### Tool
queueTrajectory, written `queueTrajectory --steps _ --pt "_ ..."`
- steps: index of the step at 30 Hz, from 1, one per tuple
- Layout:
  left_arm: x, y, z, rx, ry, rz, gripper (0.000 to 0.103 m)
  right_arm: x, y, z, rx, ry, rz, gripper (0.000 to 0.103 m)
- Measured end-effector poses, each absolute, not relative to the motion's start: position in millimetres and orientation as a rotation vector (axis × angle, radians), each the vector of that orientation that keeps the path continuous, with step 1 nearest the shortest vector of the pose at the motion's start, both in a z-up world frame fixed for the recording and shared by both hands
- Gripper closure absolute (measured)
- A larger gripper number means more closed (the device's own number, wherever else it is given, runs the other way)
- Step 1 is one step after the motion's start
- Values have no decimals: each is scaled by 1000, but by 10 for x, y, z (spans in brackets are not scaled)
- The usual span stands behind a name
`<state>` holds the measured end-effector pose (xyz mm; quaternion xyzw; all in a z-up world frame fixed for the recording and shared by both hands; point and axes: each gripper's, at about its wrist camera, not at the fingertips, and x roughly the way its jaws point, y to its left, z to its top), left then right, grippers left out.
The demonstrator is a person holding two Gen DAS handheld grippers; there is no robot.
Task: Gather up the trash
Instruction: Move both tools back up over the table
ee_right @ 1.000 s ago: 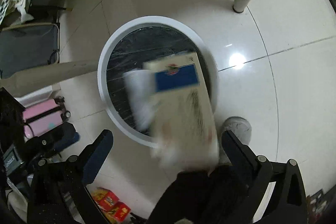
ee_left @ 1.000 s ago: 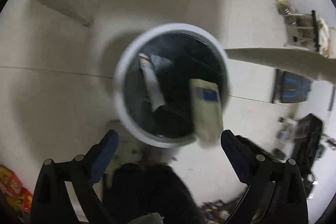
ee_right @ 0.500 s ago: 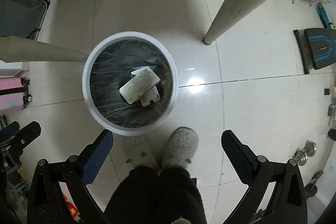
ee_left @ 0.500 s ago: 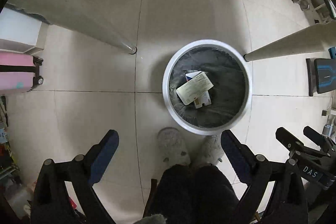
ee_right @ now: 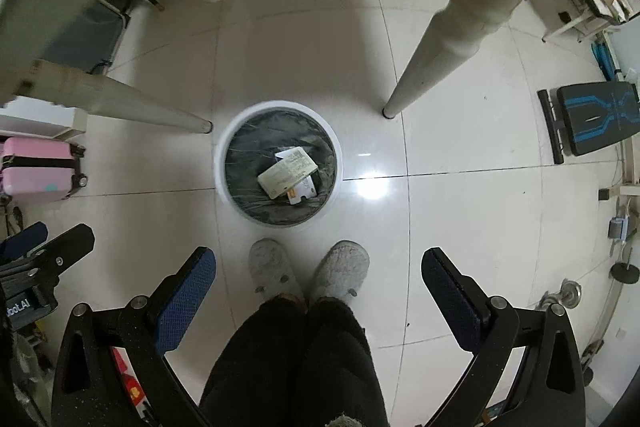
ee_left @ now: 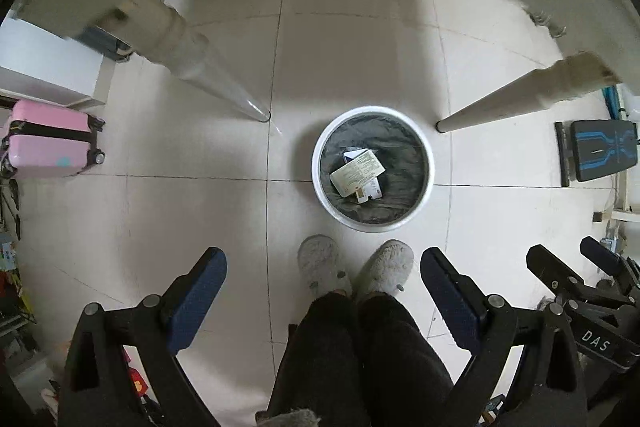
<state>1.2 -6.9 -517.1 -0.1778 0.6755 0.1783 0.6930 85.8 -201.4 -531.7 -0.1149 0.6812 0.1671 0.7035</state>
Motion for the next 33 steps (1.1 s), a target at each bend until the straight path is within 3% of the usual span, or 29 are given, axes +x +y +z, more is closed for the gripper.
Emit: queueTrajectory --steps 10,20,27,33 --pt "-163 -94 -4244 -414 1475 371 4 639 -2070 -3838 -247 1456 390 0" --pt "131 142 -3440 -404 1338 386 4 845 -1952 -2970 -116 1432 416 0" --pt "895 651 -2993 -398 1196 488 0 1818 -1599 -2487 -47 1371 442 0" --pt "1871 939 -2954 -240 1159 618 0 3143 -1200 -2365 -242 1319 477 0"
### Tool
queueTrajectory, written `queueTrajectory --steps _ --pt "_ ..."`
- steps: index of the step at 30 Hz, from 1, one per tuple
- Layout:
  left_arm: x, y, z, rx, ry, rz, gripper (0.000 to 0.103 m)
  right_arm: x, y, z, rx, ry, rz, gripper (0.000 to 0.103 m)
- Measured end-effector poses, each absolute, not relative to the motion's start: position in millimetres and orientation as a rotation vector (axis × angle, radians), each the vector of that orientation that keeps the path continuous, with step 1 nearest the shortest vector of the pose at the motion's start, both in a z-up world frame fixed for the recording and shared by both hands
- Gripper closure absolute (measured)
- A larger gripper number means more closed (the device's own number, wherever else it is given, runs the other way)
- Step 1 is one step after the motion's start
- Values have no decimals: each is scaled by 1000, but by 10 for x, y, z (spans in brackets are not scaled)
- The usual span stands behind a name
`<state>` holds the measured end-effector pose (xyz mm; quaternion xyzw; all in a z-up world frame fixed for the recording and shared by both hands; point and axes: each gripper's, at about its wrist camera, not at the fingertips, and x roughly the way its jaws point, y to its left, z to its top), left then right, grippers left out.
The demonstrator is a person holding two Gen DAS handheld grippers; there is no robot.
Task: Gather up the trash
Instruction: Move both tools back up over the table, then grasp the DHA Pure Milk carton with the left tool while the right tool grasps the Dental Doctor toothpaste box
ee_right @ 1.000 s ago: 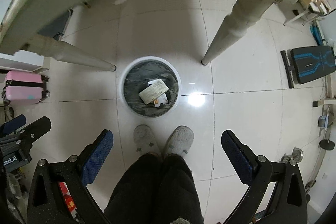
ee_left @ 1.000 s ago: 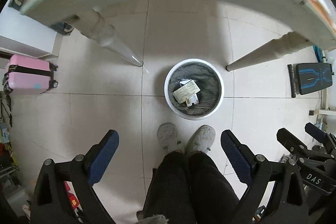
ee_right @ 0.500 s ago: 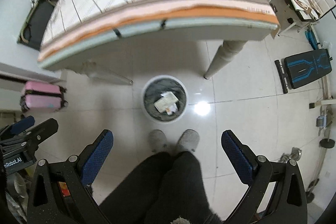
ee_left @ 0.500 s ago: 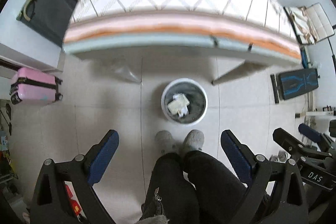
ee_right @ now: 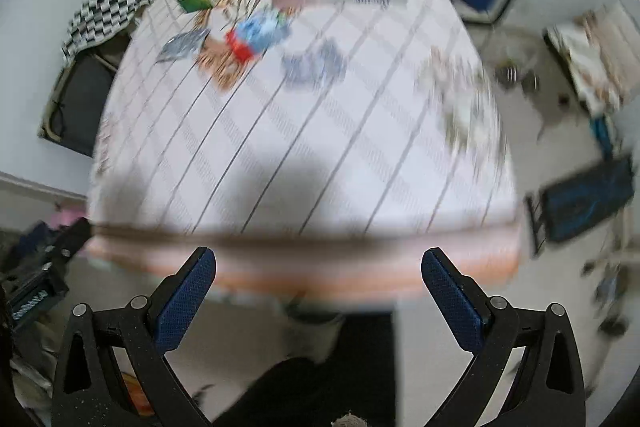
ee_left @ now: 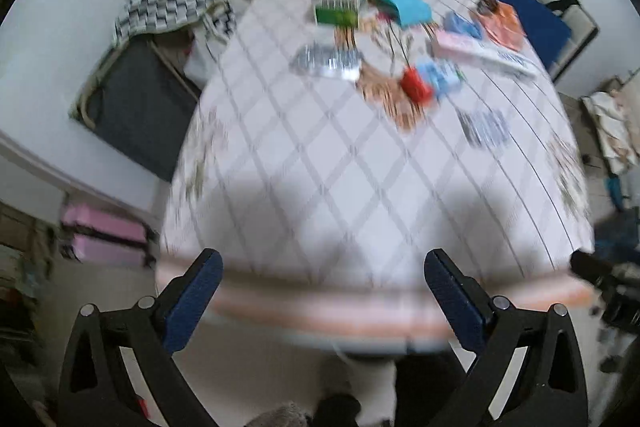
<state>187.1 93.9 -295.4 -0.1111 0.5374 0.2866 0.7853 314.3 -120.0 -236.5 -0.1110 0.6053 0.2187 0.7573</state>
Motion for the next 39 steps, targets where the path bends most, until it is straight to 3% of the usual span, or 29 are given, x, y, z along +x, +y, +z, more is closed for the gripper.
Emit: queueTrajectory --steps 8,16,17,19,24,30,32,33,34,35,39 --pt "3618 1248 -3346 -146 1228 685 0 5351 -345 -2737 -661 1237 537 0" --pt "4464 1357 -3775 33 1371 499 0 6282 383 -3471 -977 1222 702 0" --pt "4497 1352 -3801 57 1383 486 0 6299 405 -3526 -984 1228 721 1" --pt "4548 1329 -3824 95 1403 446 0 6348 406 -3615 -990 1228 743 16" --pt "4664 1215 -3857 137 1427 321 1 6450 57 -3600 -840 1342 689 37" --pt "4869 1009 -4011 249 1480 159 1 6527 -760 -3702 -398 1702 516 39" --pt "4957 926 -4121 308 1511 104 1 6492 -896 -3729 -338 1742 516 39" --pt "4978 906 -4163 332 1519 94 9 6467 -920 -3726 -354 1721 525 37" --pt "5001 885 -4219 353 1535 77 30 6444 -917 -3720 -393 1681 523 34" --pt "5018 892 -4261 345 1553 72 42 6423 -905 -3719 -421 1654 525 32" --pt "5004 1013 -4197 147 1554 141 47 6396 -760 -3737 -505 1501 538 32"
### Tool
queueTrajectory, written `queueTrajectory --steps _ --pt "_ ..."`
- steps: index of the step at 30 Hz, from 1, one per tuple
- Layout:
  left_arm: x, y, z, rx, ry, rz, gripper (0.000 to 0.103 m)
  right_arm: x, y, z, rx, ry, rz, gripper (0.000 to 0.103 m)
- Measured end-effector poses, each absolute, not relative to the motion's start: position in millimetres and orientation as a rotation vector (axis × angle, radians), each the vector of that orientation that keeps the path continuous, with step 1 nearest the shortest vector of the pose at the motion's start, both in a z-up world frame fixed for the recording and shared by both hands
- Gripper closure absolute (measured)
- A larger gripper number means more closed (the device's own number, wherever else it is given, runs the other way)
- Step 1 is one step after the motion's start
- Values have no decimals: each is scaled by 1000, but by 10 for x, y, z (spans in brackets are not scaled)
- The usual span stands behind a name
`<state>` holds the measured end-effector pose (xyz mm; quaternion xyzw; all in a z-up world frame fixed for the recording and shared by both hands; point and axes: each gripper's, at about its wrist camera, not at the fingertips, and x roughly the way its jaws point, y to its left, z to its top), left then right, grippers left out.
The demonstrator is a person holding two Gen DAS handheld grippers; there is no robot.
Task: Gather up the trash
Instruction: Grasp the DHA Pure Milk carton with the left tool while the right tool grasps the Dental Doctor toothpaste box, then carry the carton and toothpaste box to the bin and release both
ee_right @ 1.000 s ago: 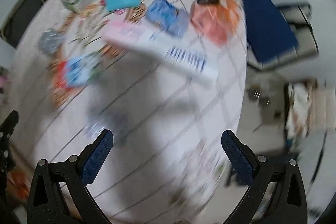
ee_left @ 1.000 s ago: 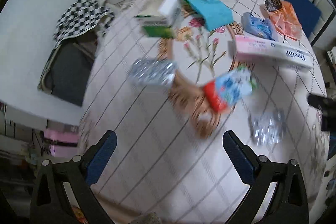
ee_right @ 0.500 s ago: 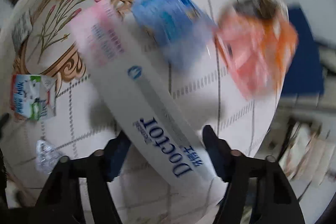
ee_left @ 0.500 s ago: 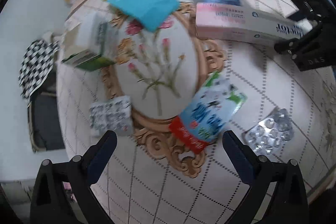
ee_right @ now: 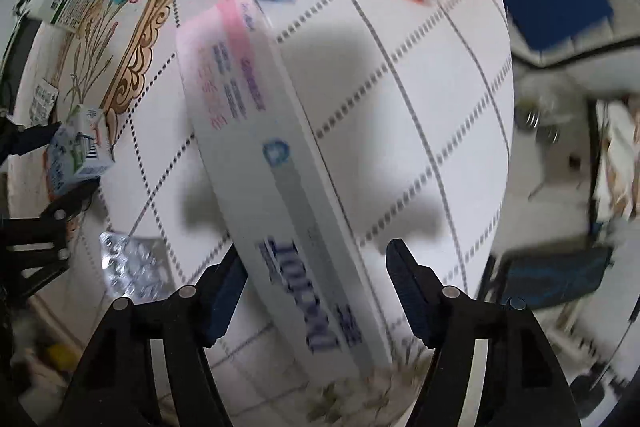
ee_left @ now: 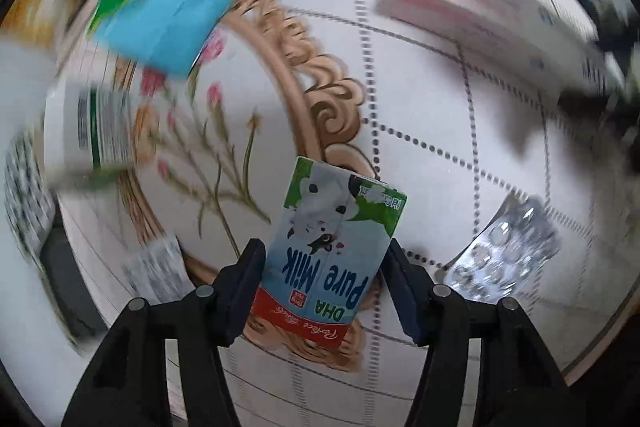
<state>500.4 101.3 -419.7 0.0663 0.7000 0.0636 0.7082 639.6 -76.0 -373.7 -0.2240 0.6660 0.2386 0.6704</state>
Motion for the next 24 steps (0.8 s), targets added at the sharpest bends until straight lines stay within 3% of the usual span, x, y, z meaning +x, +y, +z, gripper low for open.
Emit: queueTrajectory --steps 2,9,17,19,24 --pt "4883 1189 -4167 -98 1576 272 47 6403 -723 -3767 -492 1491 544 46" --pt "4154 1472 -4320 -793 1537 515 47 6234 -1066 -3881 -196 1724 467 46" --pt "4336 1190 -4136 -505 1485 545 47 6213 -742 -3922 -443 1556 451 45" --pt "4362 1118 -4111 -476 1481 533 57 6205 -674 -3945 -472 1542 455 43" --pt "4501 865 -4023 -449 1462 538 57 6218 -606 -3946 -497 1517 465 45"
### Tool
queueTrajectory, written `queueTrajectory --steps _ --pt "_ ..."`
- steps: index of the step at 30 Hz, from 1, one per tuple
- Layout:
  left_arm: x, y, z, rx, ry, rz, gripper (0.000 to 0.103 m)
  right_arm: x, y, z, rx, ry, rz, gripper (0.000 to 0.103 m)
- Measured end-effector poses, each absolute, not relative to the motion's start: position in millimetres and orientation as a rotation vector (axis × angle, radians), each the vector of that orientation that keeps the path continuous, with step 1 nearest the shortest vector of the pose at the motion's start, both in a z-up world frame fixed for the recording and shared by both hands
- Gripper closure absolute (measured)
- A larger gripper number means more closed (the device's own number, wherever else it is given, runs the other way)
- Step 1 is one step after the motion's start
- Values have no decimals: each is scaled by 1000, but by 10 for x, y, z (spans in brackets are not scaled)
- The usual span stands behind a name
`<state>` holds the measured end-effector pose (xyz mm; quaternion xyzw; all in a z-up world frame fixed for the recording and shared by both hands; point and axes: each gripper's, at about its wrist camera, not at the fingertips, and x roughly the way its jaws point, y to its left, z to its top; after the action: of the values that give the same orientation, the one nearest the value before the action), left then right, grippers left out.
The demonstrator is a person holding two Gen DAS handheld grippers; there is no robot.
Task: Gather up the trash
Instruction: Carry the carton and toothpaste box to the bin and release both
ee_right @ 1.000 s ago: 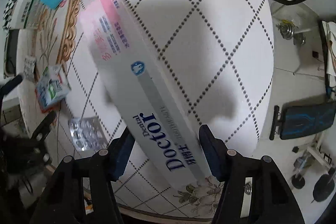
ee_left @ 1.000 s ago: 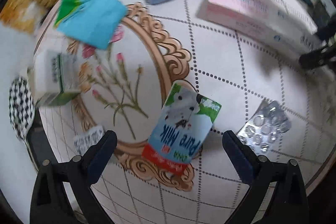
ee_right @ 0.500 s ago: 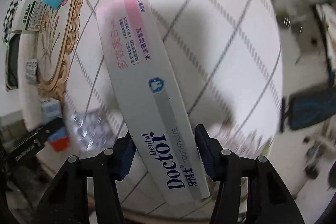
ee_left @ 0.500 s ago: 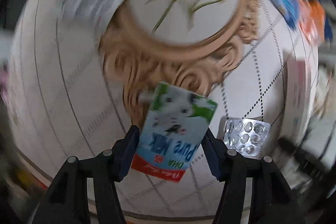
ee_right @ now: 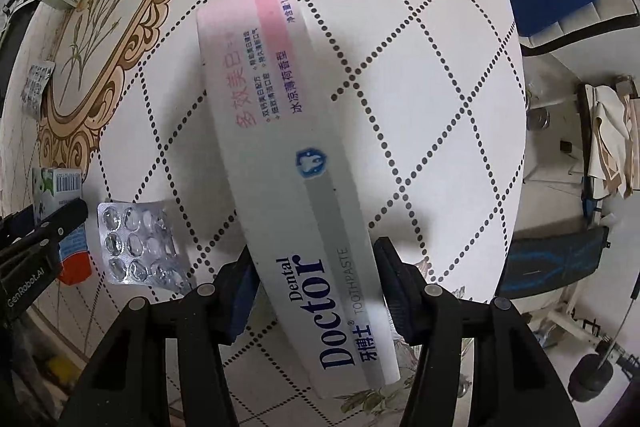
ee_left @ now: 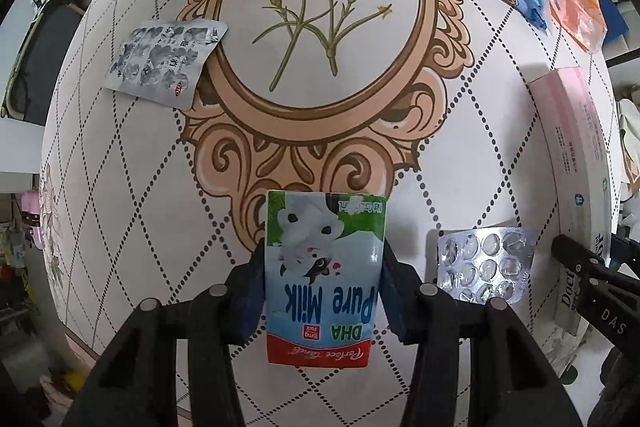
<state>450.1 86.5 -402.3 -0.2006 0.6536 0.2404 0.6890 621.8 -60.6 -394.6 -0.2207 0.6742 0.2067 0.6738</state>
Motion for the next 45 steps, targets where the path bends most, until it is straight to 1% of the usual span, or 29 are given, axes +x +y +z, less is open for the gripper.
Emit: queueTrajectory --steps 2,4,7,8,9,12,16,22,30,35,40,45 --pt "4678 764 -3964 -442 1456 538 57 6056 -527 -3909 -499 1506 465 45" --pt "4629 684 -3927 -441 1451 542 57 5969 -568 -3919 -499 1502 467 45" --pt "4409 886 -3965 -441 1445 551 58 5779 -588 -3767 -500 1488 473 46" --pt "4379 981 -4070 -442 1442 554 58 5759 -590 -3754 -497 1479 478 48" --pt "4362 961 -4047 -437 1439 560 58 5754 -631 -3807 -497 1467 489 51" --pt "4282 889 -3999 -419 1423 569 58 5673 -687 -3793 -455 1473 497 51" --pt "4118 789 -3748 -404 1374 584 58 5489 -792 -3648 -388 1452 511 51" --pt "3589 596 -3223 -403 1268 581 58 5074 -933 -3250 -314 1375 516 51" --pt "2652 411 -2700 -354 1139 491 58 4082 -1209 -2527 -256 1223 488 51" --pt "1905 308 -2563 -321 1085 410 58 3167 -1415 -2307 -183 1183 459 51" --pt "1238 223 -2691 -321 1120 345 58 2124 -1621 -2321 -96 1227 421 51" --pt "729 102 -3076 -346 1218 302 58 1381 -1758 -2597 -99 1318 426 51"
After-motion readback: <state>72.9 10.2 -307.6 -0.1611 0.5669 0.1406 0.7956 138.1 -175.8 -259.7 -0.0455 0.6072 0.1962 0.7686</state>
